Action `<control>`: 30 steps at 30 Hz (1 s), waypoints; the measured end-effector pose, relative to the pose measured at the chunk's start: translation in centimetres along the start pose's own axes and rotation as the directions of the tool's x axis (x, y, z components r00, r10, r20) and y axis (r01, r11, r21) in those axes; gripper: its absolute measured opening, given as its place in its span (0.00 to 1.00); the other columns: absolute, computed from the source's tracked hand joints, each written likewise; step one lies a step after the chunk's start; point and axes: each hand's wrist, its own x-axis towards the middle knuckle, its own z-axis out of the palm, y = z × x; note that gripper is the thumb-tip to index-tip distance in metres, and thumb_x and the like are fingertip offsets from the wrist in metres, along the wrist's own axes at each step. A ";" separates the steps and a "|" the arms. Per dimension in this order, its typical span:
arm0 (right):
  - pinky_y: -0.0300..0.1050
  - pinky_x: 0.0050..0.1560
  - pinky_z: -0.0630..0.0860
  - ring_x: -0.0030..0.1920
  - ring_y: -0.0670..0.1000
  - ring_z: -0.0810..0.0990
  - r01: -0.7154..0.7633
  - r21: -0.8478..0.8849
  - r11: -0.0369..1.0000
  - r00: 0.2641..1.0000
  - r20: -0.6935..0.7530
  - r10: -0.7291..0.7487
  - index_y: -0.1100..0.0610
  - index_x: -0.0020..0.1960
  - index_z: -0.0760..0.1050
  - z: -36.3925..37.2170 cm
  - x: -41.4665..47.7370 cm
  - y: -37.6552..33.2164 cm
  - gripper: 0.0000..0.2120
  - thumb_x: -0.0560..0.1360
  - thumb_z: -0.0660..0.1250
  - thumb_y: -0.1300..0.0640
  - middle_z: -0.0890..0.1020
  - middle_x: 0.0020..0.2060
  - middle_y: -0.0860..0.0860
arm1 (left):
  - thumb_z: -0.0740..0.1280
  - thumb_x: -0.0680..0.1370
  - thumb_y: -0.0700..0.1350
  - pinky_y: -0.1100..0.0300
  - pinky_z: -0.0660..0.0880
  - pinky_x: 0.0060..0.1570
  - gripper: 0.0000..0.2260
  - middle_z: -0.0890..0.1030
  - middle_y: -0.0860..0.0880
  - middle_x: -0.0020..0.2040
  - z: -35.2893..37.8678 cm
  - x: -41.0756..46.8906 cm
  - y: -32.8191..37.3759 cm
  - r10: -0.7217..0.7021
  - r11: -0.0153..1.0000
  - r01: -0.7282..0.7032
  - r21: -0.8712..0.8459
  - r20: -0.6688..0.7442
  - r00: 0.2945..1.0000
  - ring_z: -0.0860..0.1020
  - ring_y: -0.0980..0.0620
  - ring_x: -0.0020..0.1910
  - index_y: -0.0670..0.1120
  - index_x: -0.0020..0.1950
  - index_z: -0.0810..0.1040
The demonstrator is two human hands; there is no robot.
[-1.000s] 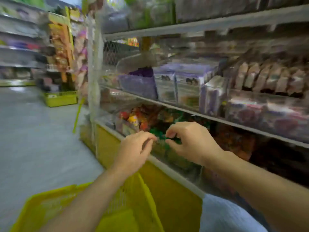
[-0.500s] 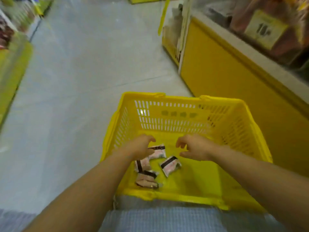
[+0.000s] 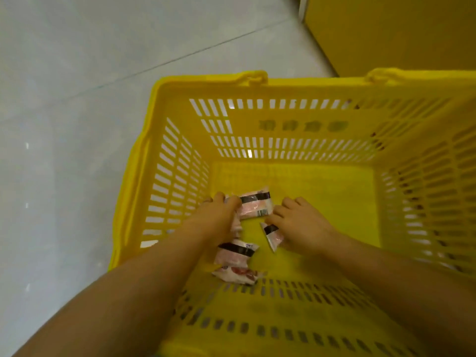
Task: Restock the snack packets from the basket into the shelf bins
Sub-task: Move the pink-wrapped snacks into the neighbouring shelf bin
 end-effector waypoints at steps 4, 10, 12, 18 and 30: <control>0.33 0.44 0.72 0.48 0.43 0.79 -0.208 0.617 0.759 0.936 -0.100 0.338 0.47 0.71 0.64 -0.9 -2.3 2.6 0.32 0.69 0.70 0.48 0.79 0.55 0.45 | 0.73 0.71 0.53 0.54 0.70 0.52 0.32 0.70 0.46 0.63 -0.9 1.1 0.3 0.002 0.982 -0.025 -0.190 -0.122 0.993 0.72 0.44 0.58 0.52 0.70 0.62; 0.34 0.45 0.75 0.46 0.48 0.79 -0.201 0.955 0.218 0.817 0.041 0.575 0.51 0.61 0.70 -0.6 -3.5 7.0 0.23 0.70 0.73 0.64 0.80 0.51 0.52 | 0.70 0.73 0.45 0.70 0.69 0.44 0.21 0.62 0.51 0.59 -4.1 1.9 2.7 -0.129 0.678 -0.109 -0.727 -0.263 0.956 0.70 0.56 0.52 0.54 0.62 0.68; 0.40 0.53 0.72 0.52 0.51 0.77 -0.303 0.916 0.265 0.815 0.104 0.570 0.53 0.61 0.73 0.2 -3.9 8.0 0.23 0.69 0.74 0.64 0.77 0.57 0.55 | 0.68 0.75 0.44 0.71 0.72 0.35 0.16 0.66 0.50 0.59 -4.6 2.2 3.5 -0.110 0.531 -0.072 -0.845 -0.153 0.982 0.72 0.59 0.47 0.54 0.60 0.69; 0.33 0.51 0.63 0.55 0.49 0.71 -0.379 0.820 0.429 0.782 0.037 0.622 0.58 0.62 0.75 1.1 -4.4 8.9 0.23 0.68 0.76 0.60 0.72 0.57 0.56 | 0.70 0.75 0.49 0.63 0.75 0.33 0.13 0.76 0.49 0.47 -3.6 3.1 5.6 0.031 0.127 0.122 -0.984 0.127 0.991 0.80 0.58 0.37 0.49 0.56 0.71; 0.47 0.34 0.82 0.36 0.51 0.82 -0.301 0.954 -0.002 0.803 0.254 0.539 0.56 0.47 0.72 -4.0 -3.5 9.8 0.19 0.64 0.76 0.71 0.82 0.41 0.56 | 0.65 0.76 0.31 0.47 0.80 0.45 0.22 0.76 0.41 0.57 -3.9 4.0 6.6 -0.015 -0.106 0.188 -0.977 0.190 0.982 0.81 0.42 0.49 0.49 0.66 0.68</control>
